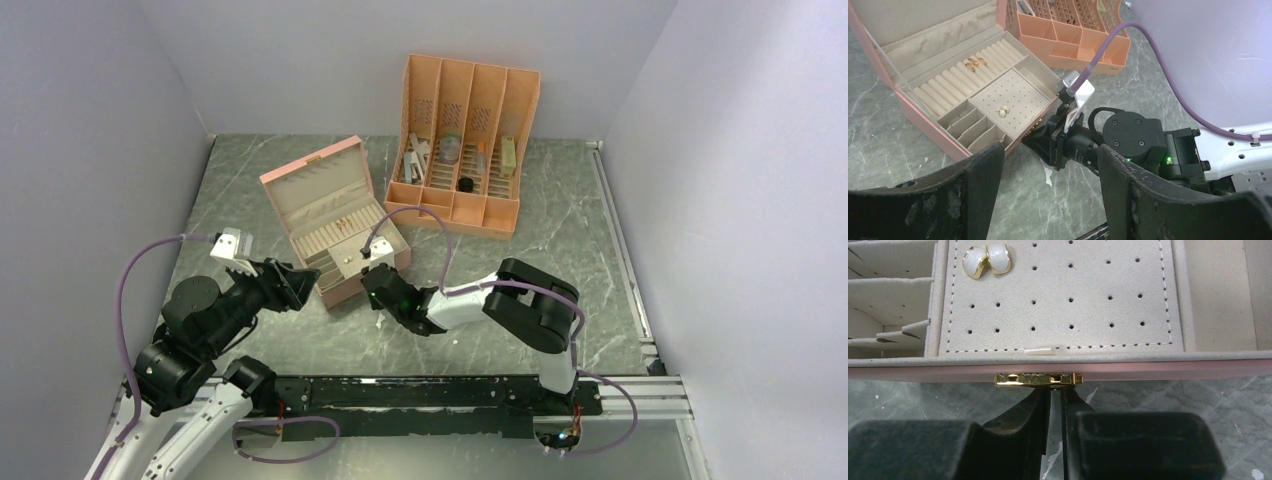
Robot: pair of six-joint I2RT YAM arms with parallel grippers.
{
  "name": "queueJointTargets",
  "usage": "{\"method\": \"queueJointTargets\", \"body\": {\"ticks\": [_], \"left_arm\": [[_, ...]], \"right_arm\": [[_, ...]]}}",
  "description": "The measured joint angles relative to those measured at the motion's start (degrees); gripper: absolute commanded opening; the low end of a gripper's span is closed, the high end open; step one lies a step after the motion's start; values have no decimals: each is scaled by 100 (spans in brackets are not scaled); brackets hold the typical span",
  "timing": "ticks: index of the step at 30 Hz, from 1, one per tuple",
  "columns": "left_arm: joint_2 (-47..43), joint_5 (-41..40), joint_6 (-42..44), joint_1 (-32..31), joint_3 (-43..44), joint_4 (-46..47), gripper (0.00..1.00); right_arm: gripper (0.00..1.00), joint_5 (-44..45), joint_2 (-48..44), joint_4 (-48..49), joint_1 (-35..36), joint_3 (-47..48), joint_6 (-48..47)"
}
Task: Organize the mixed jewelry
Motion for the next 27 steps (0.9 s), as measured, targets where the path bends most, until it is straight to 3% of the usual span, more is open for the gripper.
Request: {"method": "queueJointTargets", "body": {"ticks": [8,19,27], "left_arm": [[2,0,0,0,0,2,73],[28,0,0,0,0,0,73],[81,0,0,0,-2,2,73]], "right_arm": [[33,94,0,328,0,-46,11],[63,76,-11,577,-2,-160,212],[69,-120,-498,520,-2,-435,243]]}}
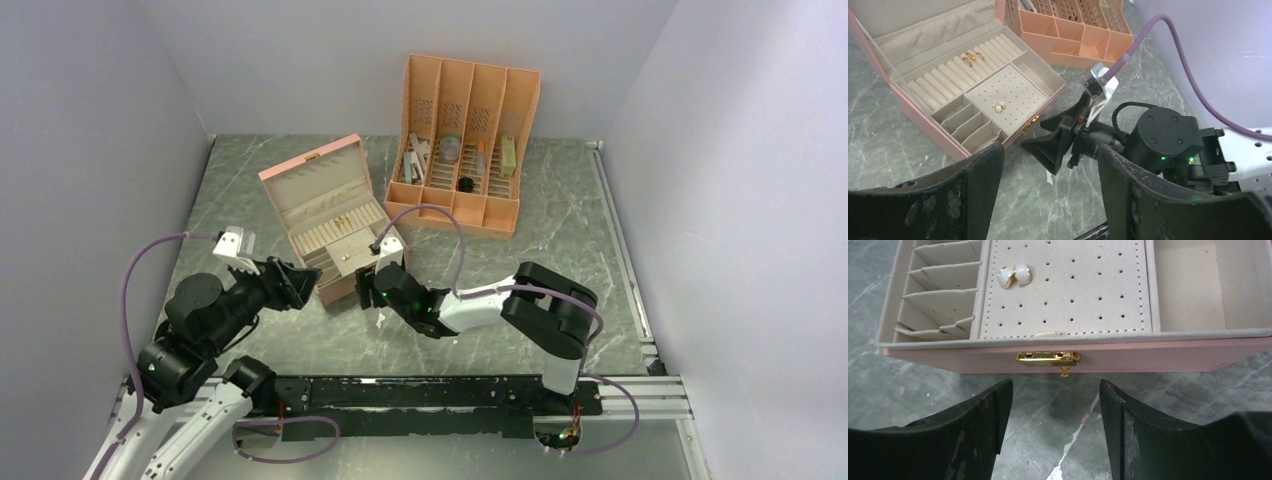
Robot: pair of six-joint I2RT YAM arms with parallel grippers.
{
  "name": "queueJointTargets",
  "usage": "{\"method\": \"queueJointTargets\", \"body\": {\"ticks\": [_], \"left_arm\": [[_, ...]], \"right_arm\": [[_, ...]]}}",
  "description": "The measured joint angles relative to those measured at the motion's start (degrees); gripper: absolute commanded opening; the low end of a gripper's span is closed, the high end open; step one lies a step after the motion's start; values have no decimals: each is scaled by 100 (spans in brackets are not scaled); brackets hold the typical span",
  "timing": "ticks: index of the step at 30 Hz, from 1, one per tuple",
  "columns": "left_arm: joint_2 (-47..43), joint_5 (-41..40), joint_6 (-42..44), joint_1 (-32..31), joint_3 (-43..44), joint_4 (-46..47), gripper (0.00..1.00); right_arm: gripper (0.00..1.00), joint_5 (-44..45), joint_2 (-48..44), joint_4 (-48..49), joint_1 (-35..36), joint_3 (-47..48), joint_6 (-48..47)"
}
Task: Organize the mixed jewelry
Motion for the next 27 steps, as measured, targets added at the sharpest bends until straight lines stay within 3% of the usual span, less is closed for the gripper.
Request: {"method": "queueJointTargets", "body": {"ticks": [15,27], "left_arm": [[935,-13,229,2,122,22,72],[2446,-1141,557,9,1602,201,68]], "right_arm": [[71,-483,-1196,-584,0,-439,61],[71,-682,-2793,-1550,-59,-647,-44]]}}
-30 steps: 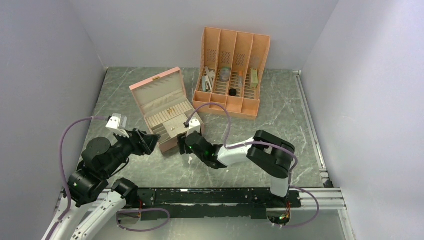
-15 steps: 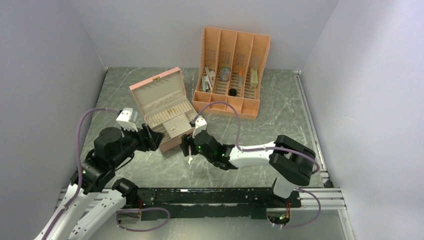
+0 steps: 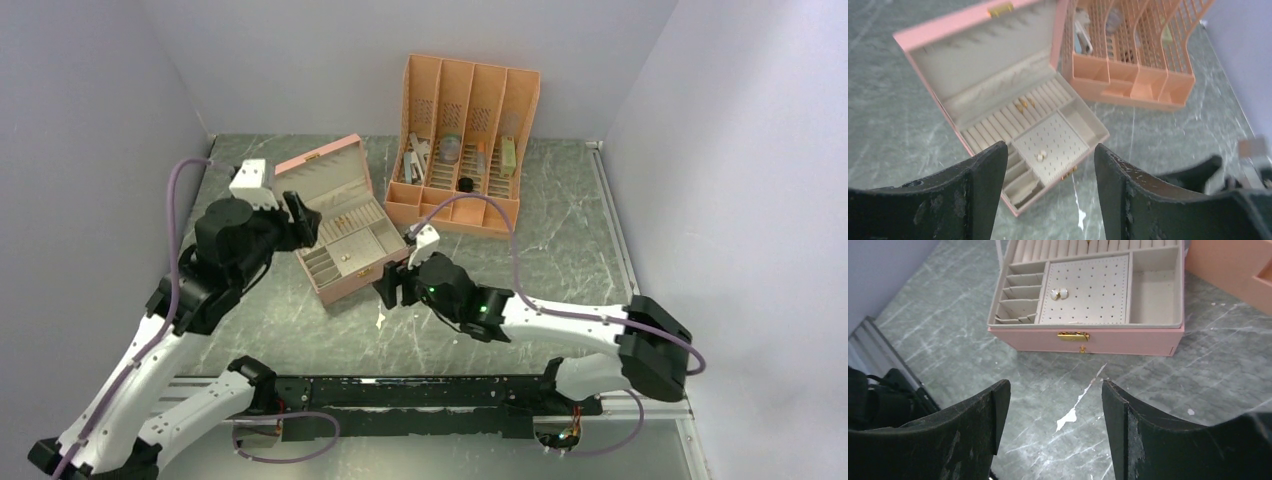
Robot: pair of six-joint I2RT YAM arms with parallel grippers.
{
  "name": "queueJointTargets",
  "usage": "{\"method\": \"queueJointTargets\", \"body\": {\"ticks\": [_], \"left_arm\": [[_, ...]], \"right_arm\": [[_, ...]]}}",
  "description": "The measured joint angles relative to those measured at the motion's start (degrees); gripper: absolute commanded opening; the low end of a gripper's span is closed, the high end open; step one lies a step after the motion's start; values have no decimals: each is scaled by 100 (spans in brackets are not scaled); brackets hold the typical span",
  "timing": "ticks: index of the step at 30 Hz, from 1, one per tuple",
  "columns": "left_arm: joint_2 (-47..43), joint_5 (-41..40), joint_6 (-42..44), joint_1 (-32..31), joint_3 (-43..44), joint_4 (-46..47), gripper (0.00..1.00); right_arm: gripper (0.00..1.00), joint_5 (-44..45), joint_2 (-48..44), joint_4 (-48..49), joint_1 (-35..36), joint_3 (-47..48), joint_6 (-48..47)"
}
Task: Organize the mixed jewelry
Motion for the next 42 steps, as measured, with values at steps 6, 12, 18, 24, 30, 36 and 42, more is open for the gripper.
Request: {"method": "queueJointTargets", "body": {"ticks": [6,12,18,24,30,36,42], "left_arm": [[962,-734,201,4,1102,223,56],[2052,-1198,592,59,2286,656,40],[3088,-1283,835,577,2981,885,8],[4133,-780,780,1456,3574,778,5],[5421,286,516,2267,4572,203,5],[6999,1478,398,2870,5392,-553,5],[7936,2529,498,2990,5399,-1279,5]], "right_arm": [[71,-46,-981,-302,-15,-328,4],[71,-166,-1637,-614,-33,-664,81],[71,-422,-2221,-820,-50,-863,201],[70,-597,-2658,-977,-52,-866,221],[70,-728,-2911,-1152,-52,-866,192],[70,-857,-3069,-1207,-52,-866,192],[70,-914,-3143,-1226,-52,-866,195]]}}
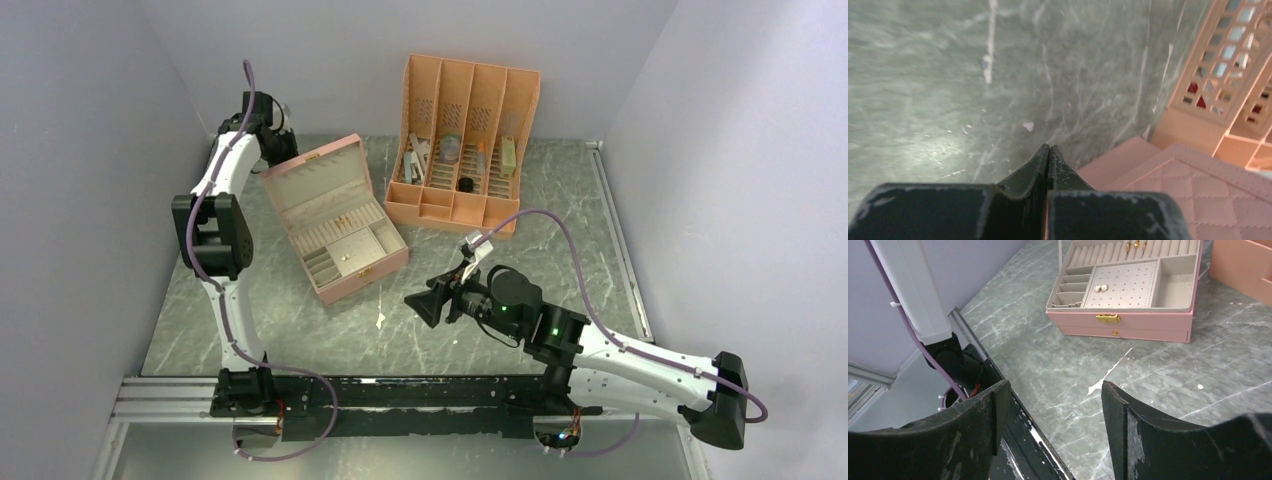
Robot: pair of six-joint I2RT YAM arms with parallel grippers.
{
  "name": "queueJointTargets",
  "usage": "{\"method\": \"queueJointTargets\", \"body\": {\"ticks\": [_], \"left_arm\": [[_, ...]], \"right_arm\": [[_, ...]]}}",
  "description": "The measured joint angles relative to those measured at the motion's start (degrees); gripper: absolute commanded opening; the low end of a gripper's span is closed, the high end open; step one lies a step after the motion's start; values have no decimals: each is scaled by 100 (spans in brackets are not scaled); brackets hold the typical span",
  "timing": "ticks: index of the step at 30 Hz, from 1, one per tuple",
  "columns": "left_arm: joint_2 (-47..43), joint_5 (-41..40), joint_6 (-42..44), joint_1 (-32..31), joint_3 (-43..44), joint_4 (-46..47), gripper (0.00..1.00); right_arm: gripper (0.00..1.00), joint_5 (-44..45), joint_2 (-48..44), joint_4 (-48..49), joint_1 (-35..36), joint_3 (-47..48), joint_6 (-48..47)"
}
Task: Organize the mixed jewelry
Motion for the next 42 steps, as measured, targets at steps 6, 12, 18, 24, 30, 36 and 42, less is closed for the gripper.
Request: {"method": "queueJointTargets", "body": {"ticks": [6,12,18,24,30,36,42], "left_arm": [[-74,756,212,-9,-280,-199,5],[-654,1126,437,-52,-579,-284,5],[-1491,1279,516,-229,-1235,-275,5],[-2096,1314,535,-640,-2120,-146,5],[-2400,1246,555,-1130,-2806,-90,5],[-2940,831,546,-1460,-3294,-26,5],[-3805,549,544,-1626,-3731,92,5]], "right_arm": [[70,-17,37,13,0,0,33],[70,-26,275,15,0,0,70],[70,-17,334,15,0,0,111],[70,109,343,-55,0,20,129],[70,345,378,-361,0,162,103],[68,584,496,-553,-2,389,35],[49,772,1001,-778,-22,907,-175]]}}
